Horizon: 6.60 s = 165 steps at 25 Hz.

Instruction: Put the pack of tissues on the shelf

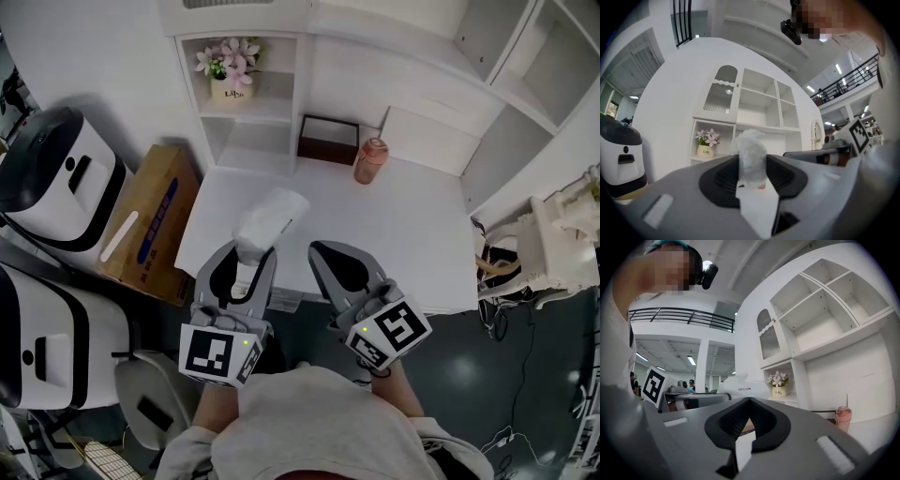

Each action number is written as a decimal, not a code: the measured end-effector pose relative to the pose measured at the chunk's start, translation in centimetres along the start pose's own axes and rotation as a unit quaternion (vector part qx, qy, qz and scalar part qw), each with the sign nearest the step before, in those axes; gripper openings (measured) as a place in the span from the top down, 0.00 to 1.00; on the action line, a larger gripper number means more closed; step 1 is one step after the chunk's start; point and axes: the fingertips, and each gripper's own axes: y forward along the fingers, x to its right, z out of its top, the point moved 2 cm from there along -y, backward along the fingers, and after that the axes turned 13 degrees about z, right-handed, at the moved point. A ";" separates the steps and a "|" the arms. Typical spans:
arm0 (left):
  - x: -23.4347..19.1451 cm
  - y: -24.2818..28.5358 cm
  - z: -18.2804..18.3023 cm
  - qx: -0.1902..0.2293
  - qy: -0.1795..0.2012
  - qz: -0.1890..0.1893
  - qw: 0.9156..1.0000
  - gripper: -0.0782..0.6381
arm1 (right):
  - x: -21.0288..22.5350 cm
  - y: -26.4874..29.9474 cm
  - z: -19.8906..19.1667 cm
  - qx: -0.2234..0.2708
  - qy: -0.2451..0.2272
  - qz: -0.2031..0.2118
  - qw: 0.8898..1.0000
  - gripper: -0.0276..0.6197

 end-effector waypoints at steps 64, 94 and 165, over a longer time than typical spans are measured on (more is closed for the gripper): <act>-12.3 19.4 -1.5 -0.003 -0.032 -0.046 0.998 0.67 | 14.0 16.5 0.2 -0.019 -0.006 -0.059 0.998 0.96; -14.2 29.6 -3.6 -0.018 -0.019 0.024 0.999 0.67 | 22.6 19.6 -0.3 -0.039 0.009 -0.020 0.999 0.96; -14.2 36.3 -7.2 -0.081 0.022 0.013 0.996 0.49 | 23.6 16.8 0.5 -0.032 0.008 -0.067 0.997 0.96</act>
